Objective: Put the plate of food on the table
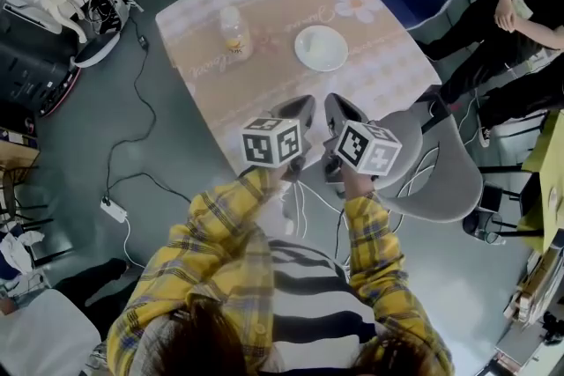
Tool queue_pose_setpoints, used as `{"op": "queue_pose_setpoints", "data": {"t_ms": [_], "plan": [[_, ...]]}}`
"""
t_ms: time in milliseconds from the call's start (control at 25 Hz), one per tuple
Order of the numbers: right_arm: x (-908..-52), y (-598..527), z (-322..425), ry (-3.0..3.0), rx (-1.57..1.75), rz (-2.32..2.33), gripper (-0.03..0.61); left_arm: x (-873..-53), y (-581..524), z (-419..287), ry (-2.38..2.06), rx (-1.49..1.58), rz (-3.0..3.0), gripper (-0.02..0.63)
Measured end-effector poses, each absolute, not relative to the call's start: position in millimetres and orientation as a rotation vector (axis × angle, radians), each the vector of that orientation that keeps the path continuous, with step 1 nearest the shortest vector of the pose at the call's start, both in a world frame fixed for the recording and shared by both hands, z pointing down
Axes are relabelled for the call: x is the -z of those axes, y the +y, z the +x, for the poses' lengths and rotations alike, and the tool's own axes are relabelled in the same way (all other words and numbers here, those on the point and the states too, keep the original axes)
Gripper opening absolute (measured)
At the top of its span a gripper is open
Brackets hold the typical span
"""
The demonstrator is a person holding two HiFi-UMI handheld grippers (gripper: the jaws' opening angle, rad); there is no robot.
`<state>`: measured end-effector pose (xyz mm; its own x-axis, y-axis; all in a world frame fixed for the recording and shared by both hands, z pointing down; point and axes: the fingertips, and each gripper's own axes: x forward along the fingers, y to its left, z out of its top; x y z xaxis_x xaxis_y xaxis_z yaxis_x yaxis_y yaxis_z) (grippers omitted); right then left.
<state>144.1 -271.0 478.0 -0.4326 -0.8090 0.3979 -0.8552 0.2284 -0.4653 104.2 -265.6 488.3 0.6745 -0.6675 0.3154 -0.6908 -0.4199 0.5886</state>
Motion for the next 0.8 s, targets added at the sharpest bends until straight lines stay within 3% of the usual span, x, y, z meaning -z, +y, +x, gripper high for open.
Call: {"op": "queue_pose_setpoints", "data": {"t_ms": [800], "plan": [[-465.1, -163.0, 124.1, -2.432, -0.89, 1.68, -0.003, -477.1, -158.6, 87.0, -1.052, -0.051, 2.258, -0.003]]}}
